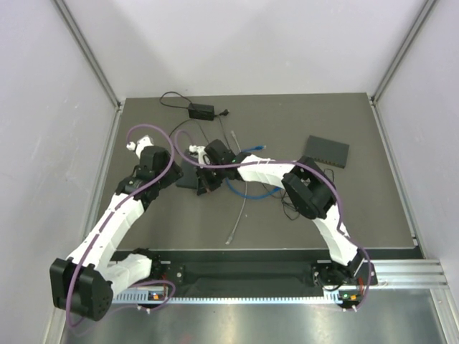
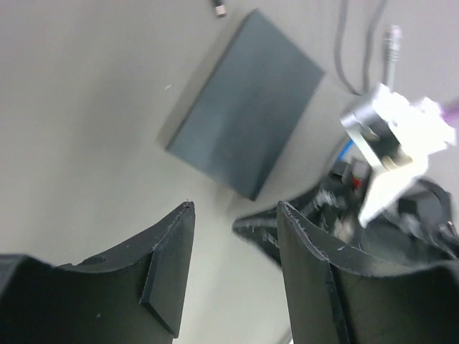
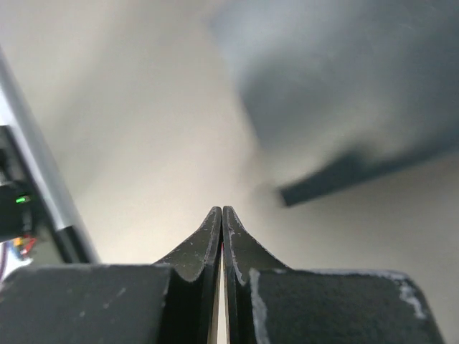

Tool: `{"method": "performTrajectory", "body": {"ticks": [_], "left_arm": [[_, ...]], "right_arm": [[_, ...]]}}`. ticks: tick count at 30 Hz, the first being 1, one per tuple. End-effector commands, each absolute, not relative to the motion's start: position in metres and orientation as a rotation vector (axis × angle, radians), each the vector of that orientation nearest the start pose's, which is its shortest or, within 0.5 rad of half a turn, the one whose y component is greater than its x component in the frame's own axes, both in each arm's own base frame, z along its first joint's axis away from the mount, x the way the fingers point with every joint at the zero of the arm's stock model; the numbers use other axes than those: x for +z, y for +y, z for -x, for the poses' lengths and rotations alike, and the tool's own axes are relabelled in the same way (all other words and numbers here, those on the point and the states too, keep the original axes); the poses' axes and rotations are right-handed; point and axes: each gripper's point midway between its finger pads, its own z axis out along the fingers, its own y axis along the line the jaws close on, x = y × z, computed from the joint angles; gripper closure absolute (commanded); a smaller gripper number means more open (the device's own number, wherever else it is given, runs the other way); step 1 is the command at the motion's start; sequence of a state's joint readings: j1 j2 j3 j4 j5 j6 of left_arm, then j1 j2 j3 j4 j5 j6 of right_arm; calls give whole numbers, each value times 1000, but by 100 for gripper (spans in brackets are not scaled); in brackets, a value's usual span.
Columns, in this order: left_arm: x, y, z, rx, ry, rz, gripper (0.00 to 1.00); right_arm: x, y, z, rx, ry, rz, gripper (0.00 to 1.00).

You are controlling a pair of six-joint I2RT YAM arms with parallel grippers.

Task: Pull the plug from the switch port

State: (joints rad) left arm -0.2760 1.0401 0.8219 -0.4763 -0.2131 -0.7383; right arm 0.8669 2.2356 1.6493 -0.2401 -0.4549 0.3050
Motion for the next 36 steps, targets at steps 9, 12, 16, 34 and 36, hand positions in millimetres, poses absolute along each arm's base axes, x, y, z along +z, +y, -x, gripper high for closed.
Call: {"method": "performTrajectory", "body": {"ticks": [9, 12, 16, 34, 36], "left_arm": [[122, -52, -271, -189, 2193, 969, 46], [107, -66, -272, -271, 2223, 1018, 47], [85, -71, -267, -288, 2238, 1139, 47], [61, -91, -277, -493, 2155, 1256, 45], [60, -90, -279, -485, 2146, 1260, 45]], "right_arm": [[157, 451, -406, 1020, 2096, 780, 92], [150, 457, -426, 1035, 2052, 826, 84], [140, 468, -440, 1076, 1995, 905, 58], [99, 491, -465, 1179, 1954, 891, 39], [94, 490, -464, 1192, 1973, 887, 40]]}}
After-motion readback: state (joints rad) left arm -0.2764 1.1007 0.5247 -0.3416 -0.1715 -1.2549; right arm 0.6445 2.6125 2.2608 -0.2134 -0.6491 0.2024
